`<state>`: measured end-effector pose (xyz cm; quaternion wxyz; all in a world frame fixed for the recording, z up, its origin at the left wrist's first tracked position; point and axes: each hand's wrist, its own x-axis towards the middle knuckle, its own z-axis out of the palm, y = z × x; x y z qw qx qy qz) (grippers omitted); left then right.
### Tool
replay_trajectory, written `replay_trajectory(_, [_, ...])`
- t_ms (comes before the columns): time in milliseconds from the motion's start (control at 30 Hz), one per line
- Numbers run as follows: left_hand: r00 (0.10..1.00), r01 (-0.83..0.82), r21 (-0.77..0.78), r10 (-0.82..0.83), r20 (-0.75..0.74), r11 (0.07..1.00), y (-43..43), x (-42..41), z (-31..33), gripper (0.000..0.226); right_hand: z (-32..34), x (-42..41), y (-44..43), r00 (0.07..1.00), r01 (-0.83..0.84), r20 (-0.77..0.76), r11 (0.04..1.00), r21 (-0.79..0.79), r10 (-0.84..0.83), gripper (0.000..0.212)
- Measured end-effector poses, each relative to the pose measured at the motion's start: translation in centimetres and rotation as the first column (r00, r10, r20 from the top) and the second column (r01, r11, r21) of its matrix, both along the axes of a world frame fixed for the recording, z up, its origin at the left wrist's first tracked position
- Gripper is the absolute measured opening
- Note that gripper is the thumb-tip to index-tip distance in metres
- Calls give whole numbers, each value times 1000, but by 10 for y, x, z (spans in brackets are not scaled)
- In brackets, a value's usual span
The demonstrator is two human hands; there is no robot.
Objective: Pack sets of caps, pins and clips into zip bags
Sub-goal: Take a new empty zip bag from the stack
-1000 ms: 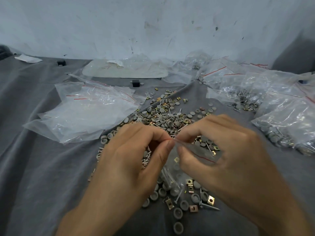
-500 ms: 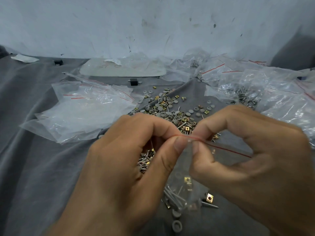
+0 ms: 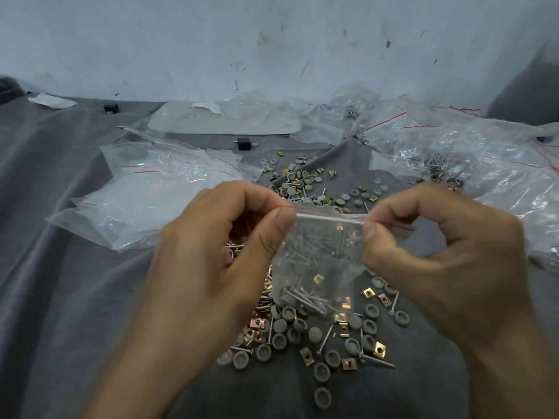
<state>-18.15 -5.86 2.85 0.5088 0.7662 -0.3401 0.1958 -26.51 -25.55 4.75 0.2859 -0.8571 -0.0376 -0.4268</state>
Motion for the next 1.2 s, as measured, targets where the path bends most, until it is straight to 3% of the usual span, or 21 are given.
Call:
replay_trajectory(133, [996,-28,3,28,-83,1000,-3,10,-6,16,-5,8,-2,996,20,-83,999,38,-17,7])
replay_trajectory(433, [989,-86,26,88,-118,996,-1,10,3,23,7,-14,-7,983,78,-172,994,71,-65,3])
replay_trajectory(567, [995,-25,15,26,-92,1000,-6,3,16,14,17,-40,-23,982,119,-177,953,280,-71,10])
replay_trajectory(633, [995,70,65,-65,-76,995,-16,-7,23,15,17,-53,-28,966,27,-244,912,410,81,33])
replay_trajectory(700, [986,152,128,-143,-81,980,-28,-18,29,18,9,-56,-24,892,-5,-422,937,349,162,72])
replay_trajectory(733, [979,193,146,-180,-97,970,-34,-22,33,21,2,-55,-22,871,7,-473,958,286,135,75])
replay_trajectory(767, [969,234,155,-217,-119,960,-40,-25,36,24,-5,-53,-22,881,23,-461,962,272,110,60])
replay_trajectory(833, [954,283,170,-260,-147,944,-50,-31,40,28,-10,-52,-28,931,44,-349,915,401,108,10])
replay_trajectory(867, [954,283,181,-258,-150,942,-52,-32,41,29,-11,-54,-36,945,65,-314,893,446,88,7])
replay_trajectory(967, [965,238,182,-210,-158,954,-44,-25,41,32,-2,-67,-81,955,186,-295,843,504,-35,22])
replay_trajectory(1067, [985,104,214,-71,-154,971,-22,0,34,19,5,-76,-147,908,372,-384,746,552,-169,15])
replay_trajectory(1133, [984,-6,255,50,-169,967,-5,21,23,11,-1,-76,-195,841,529,-469,594,606,-270,17])
replay_trajectory(1200, [972,-95,313,156,-175,945,14,45,9,11,-14,-79,-227,724,689,-592,393,609,-353,51])
